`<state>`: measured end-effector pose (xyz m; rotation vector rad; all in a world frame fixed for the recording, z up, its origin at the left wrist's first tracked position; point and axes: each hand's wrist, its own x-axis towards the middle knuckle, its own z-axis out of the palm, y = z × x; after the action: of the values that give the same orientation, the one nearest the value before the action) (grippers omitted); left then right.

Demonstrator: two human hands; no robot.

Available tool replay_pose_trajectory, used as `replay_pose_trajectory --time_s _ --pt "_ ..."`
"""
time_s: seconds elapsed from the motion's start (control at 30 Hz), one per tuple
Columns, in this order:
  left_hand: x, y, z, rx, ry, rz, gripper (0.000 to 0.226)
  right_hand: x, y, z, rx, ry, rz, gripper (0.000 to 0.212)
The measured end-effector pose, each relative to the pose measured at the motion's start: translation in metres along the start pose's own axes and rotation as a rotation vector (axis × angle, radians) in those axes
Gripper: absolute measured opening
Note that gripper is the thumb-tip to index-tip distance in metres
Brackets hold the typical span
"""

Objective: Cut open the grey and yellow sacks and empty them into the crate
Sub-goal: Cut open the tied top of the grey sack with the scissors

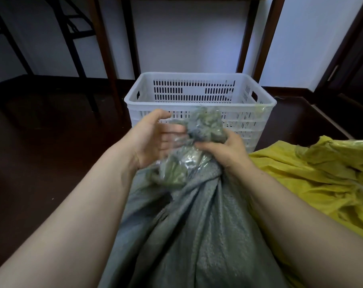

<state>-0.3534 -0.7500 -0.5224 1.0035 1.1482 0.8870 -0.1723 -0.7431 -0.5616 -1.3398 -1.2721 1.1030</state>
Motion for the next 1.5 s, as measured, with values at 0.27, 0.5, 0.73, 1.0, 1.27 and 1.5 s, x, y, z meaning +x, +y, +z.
replay_pose_trajectory --time_s 0.27,0.5,0.73,1.0,1.27,1.5 --pt "-0.008 -0.042 -0.003 0.434 -0.233 -0.205 0.119 0.004 -0.005 -0.015 0.494 0.04 0.308 0.071" --pt "0.009 -0.033 0.029 0.227 0.09 0.282 0.085 -0.006 -0.021 -0.007 0.507 -0.438 0.348 0.027" --pt "0.011 -0.035 -0.003 -0.018 0.36 0.298 0.033 0.009 -0.009 -0.046 0.353 -0.117 0.412 0.06" --pt "-0.001 -0.034 -0.011 0.022 -0.093 0.246 0.04 0.011 -0.003 -0.036 0.336 -0.015 0.192 0.049" --pt "0.008 -0.029 -0.018 0.024 0.07 0.348 0.084 0.002 -0.013 -0.021 0.438 -0.505 0.17 0.073" --pt "0.009 -0.027 -0.007 -0.021 0.25 0.244 0.045 -0.007 -0.026 -0.012 0.327 -0.52 0.136 0.042"
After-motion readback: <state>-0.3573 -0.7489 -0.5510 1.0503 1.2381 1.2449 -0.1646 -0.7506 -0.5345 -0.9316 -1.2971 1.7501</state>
